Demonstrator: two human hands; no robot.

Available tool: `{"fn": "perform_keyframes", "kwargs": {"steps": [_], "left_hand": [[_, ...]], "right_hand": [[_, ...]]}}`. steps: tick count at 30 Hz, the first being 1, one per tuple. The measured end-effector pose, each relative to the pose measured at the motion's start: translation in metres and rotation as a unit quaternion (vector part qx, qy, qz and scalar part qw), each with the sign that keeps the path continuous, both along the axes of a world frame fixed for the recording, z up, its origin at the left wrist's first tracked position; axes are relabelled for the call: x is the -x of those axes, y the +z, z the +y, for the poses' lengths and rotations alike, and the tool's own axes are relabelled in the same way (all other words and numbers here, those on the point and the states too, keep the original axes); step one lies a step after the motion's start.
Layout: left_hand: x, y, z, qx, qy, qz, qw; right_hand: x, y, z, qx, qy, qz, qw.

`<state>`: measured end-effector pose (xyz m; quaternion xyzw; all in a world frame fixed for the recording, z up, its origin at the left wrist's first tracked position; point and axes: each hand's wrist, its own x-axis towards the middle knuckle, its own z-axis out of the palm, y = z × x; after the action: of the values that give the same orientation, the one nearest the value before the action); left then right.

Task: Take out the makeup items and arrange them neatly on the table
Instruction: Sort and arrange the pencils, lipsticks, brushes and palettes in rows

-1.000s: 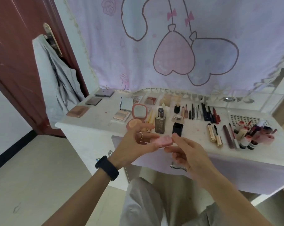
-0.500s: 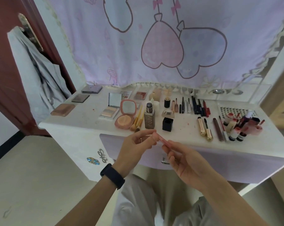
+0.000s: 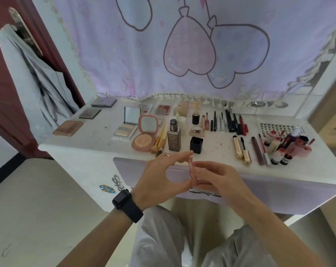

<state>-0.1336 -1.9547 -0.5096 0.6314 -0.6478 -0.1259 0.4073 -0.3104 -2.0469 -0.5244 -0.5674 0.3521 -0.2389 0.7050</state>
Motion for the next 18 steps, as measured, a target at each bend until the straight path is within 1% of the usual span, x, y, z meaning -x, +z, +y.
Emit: {"fn": "perform_keyframes", "kwargs": {"steps": [4, 5, 6, 8, 9, 14, 18], "left_hand": [[0.001, -0.004, 0.000, -0.024, -0.002, 0.022, 0.999], [0.002, -0.005, 0.000, -0.037, -0.010, 0.053, 0.998], [0.002, -0.005, 0.000, -0.053, -0.020, 0.107, 0.993], [0.002, -0.001, -0.001, -0.083, -0.040, 0.227, 0.970], [0.001, 0.000, -0.002, -0.090, -0.046, 0.258, 0.961], [0.001, 0.004, -0.003, -0.088, -0.062, 0.302, 0.947], [0.001, 0.007, -0.004, -0.084, -0.060, 0.312, 0.945]], "right_hand": [[0.002, -0.003, 0.001, 0.105, -0.019, 0.017, 0.994], [0.002, -0.005, 0.002, 0.127, -0.022, 0.013, 0.992], [0.002, -0.006, 0.003, 0.139, -0.023, 0.003, 0.990], [0.001, -0.005, 0.005, 0.150, -0.022, -0.025, 0.988], [0.001, -0.005, 0.006, 0.157, -0.020, -0.038, 0.987], [0.002, -0.006, 0.007, 0.225, -0.014, -0.045, 0.973], [0.001, -0.004, 0.007, 0.237, -0.010, -0.067, 0.969]]}}
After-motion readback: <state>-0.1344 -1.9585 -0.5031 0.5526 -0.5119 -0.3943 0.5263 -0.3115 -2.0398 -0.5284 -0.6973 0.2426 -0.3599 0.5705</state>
